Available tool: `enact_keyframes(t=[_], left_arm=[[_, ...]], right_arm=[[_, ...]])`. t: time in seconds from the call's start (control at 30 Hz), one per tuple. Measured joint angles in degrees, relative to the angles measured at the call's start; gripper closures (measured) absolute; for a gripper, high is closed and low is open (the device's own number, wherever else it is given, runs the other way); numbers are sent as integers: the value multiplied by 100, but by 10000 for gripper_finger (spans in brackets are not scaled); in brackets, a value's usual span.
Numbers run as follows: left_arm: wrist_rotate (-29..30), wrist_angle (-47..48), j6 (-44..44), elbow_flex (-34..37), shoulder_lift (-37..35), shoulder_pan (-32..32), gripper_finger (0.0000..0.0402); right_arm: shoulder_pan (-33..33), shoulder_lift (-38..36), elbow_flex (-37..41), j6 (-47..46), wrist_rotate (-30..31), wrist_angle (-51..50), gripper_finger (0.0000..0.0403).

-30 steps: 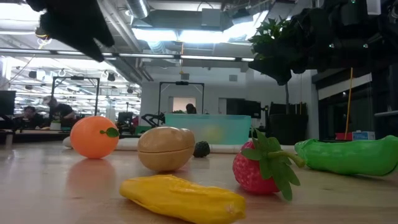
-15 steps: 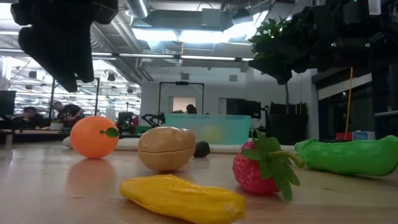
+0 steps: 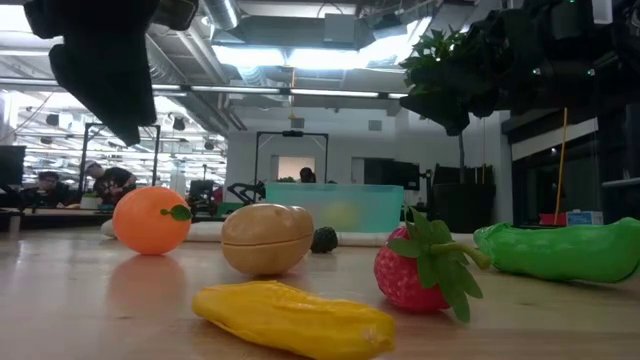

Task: Pick and placing Produce into tupperware
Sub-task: Put the orange into the green bin

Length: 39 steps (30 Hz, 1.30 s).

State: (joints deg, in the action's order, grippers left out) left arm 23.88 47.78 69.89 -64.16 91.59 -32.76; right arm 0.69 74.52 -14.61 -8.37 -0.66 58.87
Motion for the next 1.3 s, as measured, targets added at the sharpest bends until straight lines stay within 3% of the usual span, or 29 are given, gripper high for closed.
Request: enact_keyframes(t=[0.57, 0.8, 1.0, 1.3], left_arm=[[-137, -71, 205, 41, -2, 576, 89], [-754, -89, 391, 229, 171, 790, 89], [-1248, -575, 1, 229, 452, 849, 89], [-1320, -754, -146, 229, 568, 878, 89]], right_arm=[[0, 0, 0, -16, 1, -2, 115], [0, 0, 0, -18, 1, -34, 115], [0, -2, -2, -36, 3, -139, 115], [0, -2, -4, -49, 3, -144, 115]])
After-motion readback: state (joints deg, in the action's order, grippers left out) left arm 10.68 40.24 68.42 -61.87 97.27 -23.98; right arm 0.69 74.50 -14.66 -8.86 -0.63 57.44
